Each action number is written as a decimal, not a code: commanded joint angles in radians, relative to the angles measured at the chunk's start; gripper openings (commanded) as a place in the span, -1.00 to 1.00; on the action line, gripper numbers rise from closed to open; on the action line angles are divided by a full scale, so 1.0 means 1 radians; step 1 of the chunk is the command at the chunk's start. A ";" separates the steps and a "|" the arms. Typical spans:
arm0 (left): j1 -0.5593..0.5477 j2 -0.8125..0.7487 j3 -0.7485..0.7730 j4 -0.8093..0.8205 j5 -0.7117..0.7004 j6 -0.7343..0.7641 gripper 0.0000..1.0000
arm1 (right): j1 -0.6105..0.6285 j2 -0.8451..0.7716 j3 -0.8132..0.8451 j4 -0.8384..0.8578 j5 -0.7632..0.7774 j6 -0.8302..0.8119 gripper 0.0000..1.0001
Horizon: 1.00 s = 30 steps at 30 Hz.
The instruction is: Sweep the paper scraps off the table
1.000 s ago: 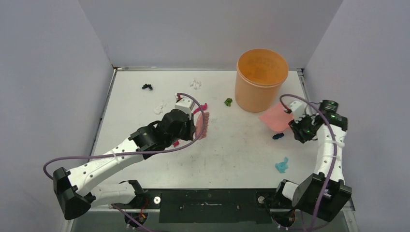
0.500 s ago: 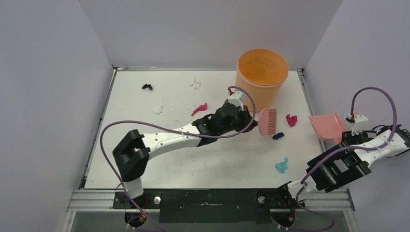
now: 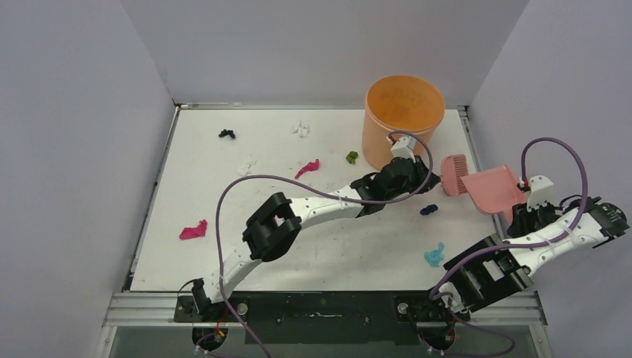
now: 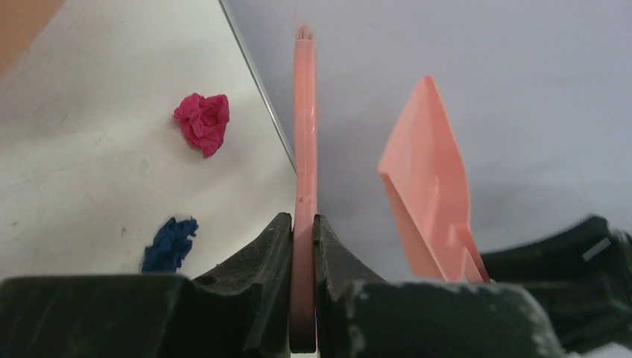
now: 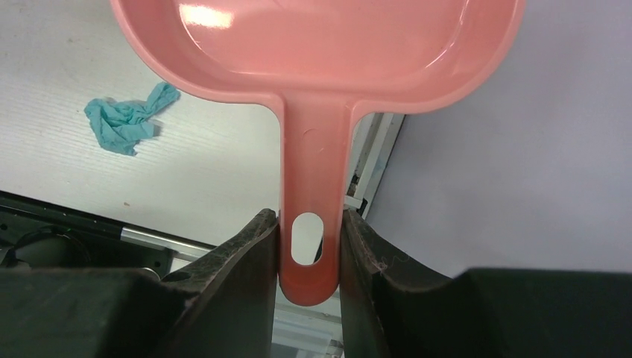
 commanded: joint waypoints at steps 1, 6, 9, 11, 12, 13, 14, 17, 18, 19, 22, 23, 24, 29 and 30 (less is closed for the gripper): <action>-0.003 0.151 0.241 -0.042 -0.057 -0.055 -1.00 | -0.008 -0.087 -0.036 -0.018 -0.076 -0.066 -0.89; 0.004 0.336 0.457 -0.113 -0.081 -0.105 -1.00 | -0.008 -0.119 -0.067 -0.019 -0.096 -0.068 -0.89; 0.016 0.367 0.459 -0.132 -0.074 -0.190 -1.00 | -0.007 -0.141 -0.098 -0.021 -0.104 -0.091 -0.89; 0.024 0.354 0.414 -0.141 -0.049 -0.242 -1.00 | -0.008 -0.159 -0.119 -0.020 -0.103 -0.109 -0.89; 0.026 0.328 0.378 -0.145 -0.042 -0.261 -1.00 | -0.008 -0.167 -0.124 -0.018 -0.104 -0.113 -0.89; 0.028 0.296 0.322 -0.146 -0.041 -0.274 -1.00 | -0.007 -0.173 -0.130 -0.019 -0.105 -0.116 -0.89; 0.030 0.260 0.255 -0.134 -0.045 -0.280 -1.00 | -0.009 -0.179 -0.131 -0.021 -0.106 -0.117 -0.89; 0.031 0.122 -0.008 -0.076 -0.084 -0.293 -1.00 | -0.006 -0.189 -0.132 -0.022 -0.117 -0.117 -0.89; 0.031 0.079 -0.091 -0.059 -0.095 -0.298 -1.00 | -0.007 -0.192 -0.133 -0.022 -0.121 -0.116 -0.89; 0.034 0.030 -0.173 -0.038 -0.104 -0.301 -1.00 | -0.007 -0.195 -0.132 -0.022 -0.125 -0.115 -0.89; 0.046 -0.113 -0.406 0.012 -0.112 -0.304 -1.00 | -0.005 -0.198 -0.136 -0.022 -0.128 -0.117 -0.89; 0.050 -0.162 -0.490 0.032 -0.112 -0.302 -1.00 | -0.005 -0.200 -0.139 -0.021 -0.126 -0.122 -0.89; 0.053 -0.209 -0.574 0.047 -0.113 -0.299 -1.00 | -0.005 -0.201 -0.142 -0.021 -0.123 -0.125 -0.89; 0.059 -0.466 -0.953 0.149 -0.092 -0.263 -1.00 | -0.005 -0.201 -0.148 -0.020 -0.110 -0.125 -0.89; 0.058 -0.518 -1.008 0.183 -0.089 -0.251 -1.00 | -0.004 -0.202 -0.148 -0.021 -0.109 -0.123 -0.89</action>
